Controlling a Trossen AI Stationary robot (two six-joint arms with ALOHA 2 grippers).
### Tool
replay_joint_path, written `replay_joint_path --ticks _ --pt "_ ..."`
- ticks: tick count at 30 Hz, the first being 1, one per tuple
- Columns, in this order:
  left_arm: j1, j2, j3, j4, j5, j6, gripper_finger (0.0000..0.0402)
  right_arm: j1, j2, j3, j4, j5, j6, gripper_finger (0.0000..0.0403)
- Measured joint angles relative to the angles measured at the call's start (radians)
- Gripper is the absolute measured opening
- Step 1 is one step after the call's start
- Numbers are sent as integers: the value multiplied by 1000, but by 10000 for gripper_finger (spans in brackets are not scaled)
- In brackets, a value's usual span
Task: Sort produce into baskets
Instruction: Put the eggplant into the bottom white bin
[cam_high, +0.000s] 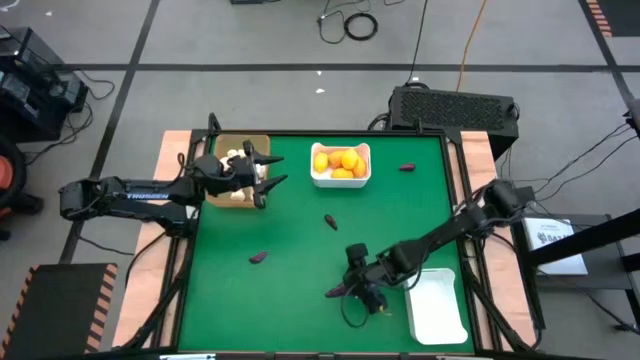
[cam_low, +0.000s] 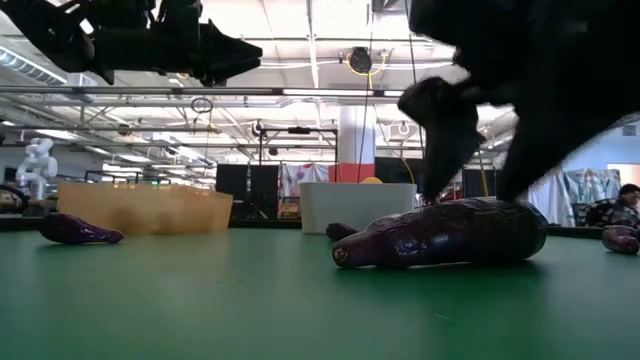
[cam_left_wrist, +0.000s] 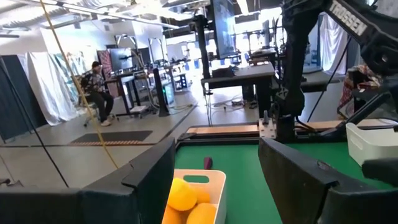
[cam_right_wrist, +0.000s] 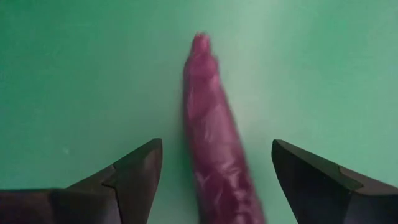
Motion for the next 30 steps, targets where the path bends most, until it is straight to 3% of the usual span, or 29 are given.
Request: replay_joint_path --ticks 14,24,30 --pt "0 0 0 -6 0 1 239 2 84 5 4 3 0 283" --pt "0 0 0 -47 -1 44 239 -2 72 14 -3 3 7 200" --pt "0 0 0 -28 -6 102 239 -14 63 147 -144 1 142 148"
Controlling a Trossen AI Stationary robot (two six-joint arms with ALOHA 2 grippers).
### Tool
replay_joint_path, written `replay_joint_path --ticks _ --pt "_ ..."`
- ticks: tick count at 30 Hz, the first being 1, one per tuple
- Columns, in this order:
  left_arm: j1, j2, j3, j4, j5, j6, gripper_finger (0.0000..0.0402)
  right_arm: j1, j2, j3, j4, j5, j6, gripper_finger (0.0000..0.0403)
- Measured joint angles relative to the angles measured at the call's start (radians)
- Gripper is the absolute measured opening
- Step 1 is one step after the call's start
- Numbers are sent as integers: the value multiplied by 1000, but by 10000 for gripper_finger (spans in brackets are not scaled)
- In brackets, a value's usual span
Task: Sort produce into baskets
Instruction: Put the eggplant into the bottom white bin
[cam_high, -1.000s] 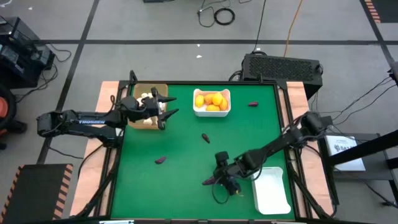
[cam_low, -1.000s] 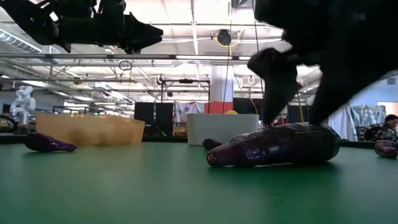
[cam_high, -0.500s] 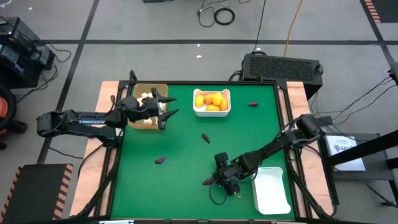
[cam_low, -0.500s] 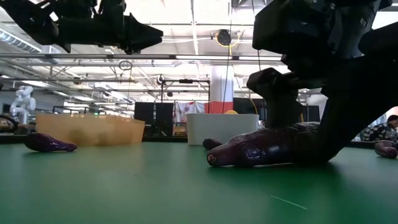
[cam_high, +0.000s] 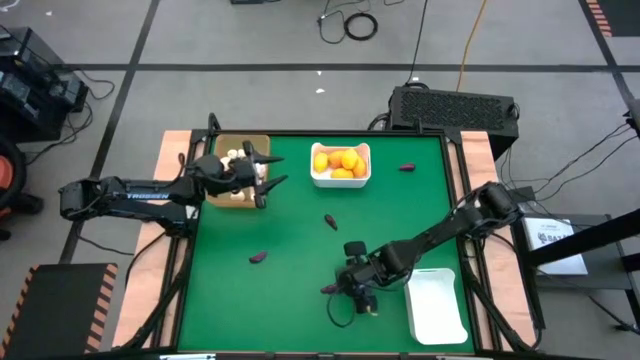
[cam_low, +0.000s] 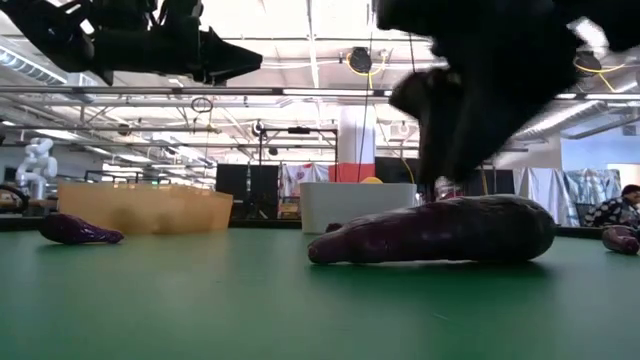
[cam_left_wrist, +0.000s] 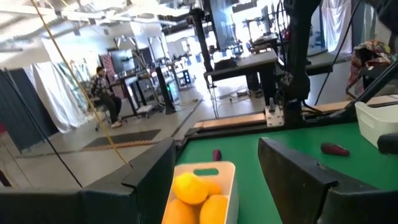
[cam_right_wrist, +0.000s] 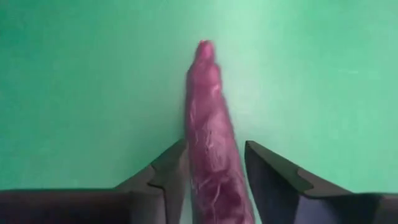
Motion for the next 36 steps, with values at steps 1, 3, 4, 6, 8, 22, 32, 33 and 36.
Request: replay_joint_path --ticks 1,3,4,6,8,22,32,33,36 --pt "0 0 0 10 0 4 239 -1 -1 37 -53 -1 34 141" --pt "0 0 0 23 0 4 239 -1 -3 118 -164 -2 109 128" --pt "0 0 0 25 0 4 239 -1 -3 158 -225 -3 145 121" --pt "0 0 0 26 0 4 239 5 -3 229 -343 -5 217 111" --pt "0 0 0 26 -1 3 239 13 -5 274 -383 -5 262 102" --pt "0 0 0 14 -2 -24 239 41 130 287 -362 37 98 180" --pt "0 0 0 12 -2 -23 239 14 220 287 -353 24 66 287" --pt "0 0 0 12 -2 -22 239 13 225 287 -349 22 68 292" --pt "0 0 0 12 -2 -22 239 11 245 287 -338 19 67 299"
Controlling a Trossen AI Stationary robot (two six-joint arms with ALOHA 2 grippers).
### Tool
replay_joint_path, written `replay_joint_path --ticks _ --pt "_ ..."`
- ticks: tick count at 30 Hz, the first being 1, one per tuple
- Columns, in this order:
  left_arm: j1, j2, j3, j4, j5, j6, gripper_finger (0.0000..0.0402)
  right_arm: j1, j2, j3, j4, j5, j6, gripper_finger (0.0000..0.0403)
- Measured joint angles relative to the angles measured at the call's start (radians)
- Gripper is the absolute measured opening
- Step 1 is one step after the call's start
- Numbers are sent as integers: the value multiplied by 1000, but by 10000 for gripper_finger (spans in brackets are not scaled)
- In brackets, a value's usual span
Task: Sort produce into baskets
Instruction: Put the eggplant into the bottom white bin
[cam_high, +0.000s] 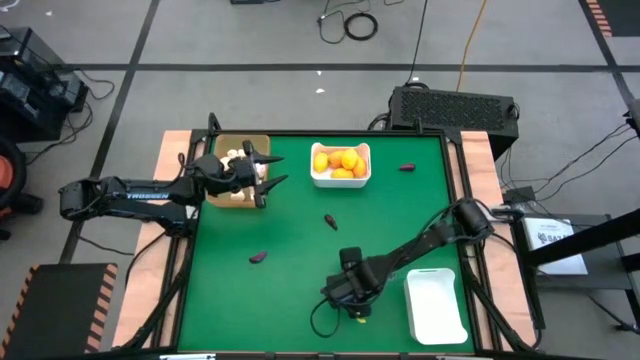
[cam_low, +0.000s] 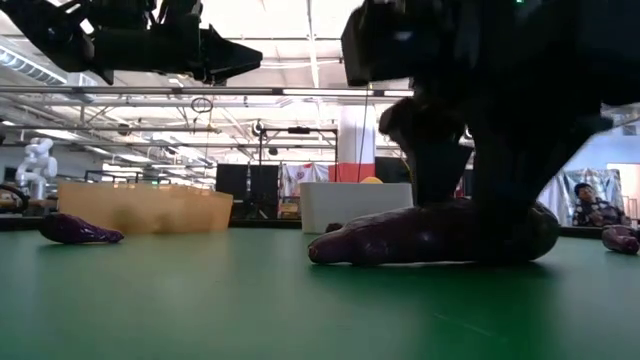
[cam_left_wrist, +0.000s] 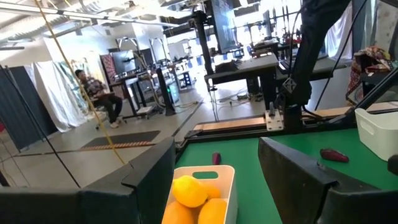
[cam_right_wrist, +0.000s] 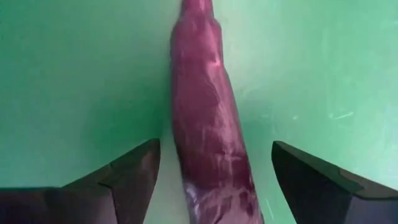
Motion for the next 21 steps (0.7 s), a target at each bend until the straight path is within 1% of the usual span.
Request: replay_joint_path --ticks 4,8,11,17,21 --pt "0 0 0 -1 0 0 239 0 21 0 -1 -29 0 290" --pt "0 0 0 0 0 0 239 -1 22 0 -4 -70 0 267" --pt "0 0 0 0 0 0 239 1 6 0 -19 -81 0 239" --pt "0 0 0 0 0 0 239 -2 -36 0 -36 -80 5 169" --pt "0 0 0 0 0 3 239 -3 -64 0 -66 -78 34 126"
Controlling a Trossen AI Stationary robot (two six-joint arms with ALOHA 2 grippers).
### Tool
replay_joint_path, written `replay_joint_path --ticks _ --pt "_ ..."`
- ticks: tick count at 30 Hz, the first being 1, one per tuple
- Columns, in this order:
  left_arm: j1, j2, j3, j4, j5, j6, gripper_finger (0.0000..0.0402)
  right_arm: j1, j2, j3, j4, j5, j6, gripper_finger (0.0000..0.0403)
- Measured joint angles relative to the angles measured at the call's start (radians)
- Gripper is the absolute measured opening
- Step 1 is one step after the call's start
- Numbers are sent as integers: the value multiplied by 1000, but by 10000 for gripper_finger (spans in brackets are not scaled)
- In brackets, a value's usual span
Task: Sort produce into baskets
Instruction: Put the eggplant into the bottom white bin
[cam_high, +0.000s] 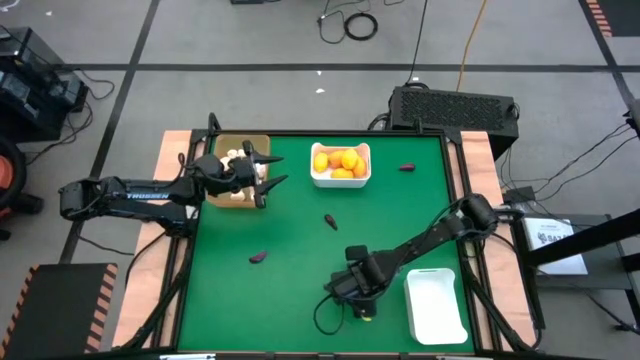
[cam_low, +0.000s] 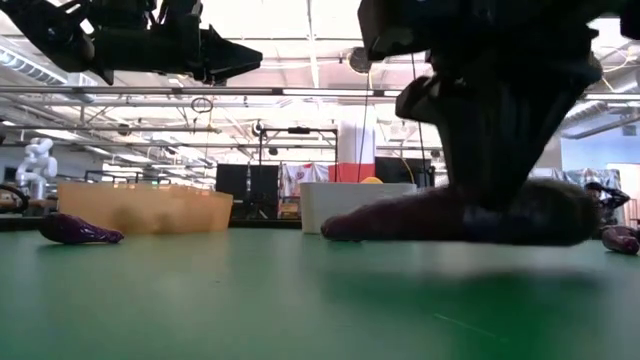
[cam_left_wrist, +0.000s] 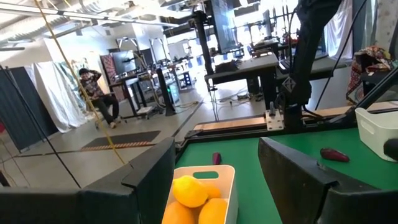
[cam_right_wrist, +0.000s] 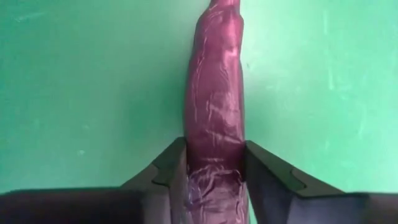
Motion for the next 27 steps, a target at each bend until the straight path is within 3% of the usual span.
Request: replay_joint_path --ticks 5,13,19,27 --pt "0 0 0 0 0 2 239 0 -10 0 -4 0 56 108" --pt "0 0 0 0 0 2 239 1 -10 0 -49 0 128 141" --pt "0 0 0 0 0 2 239 1 -10 0 -51 -3 157 142" --pt "0 0 0 0 0 2 239 0 -10 0 -104 -104 174 129"
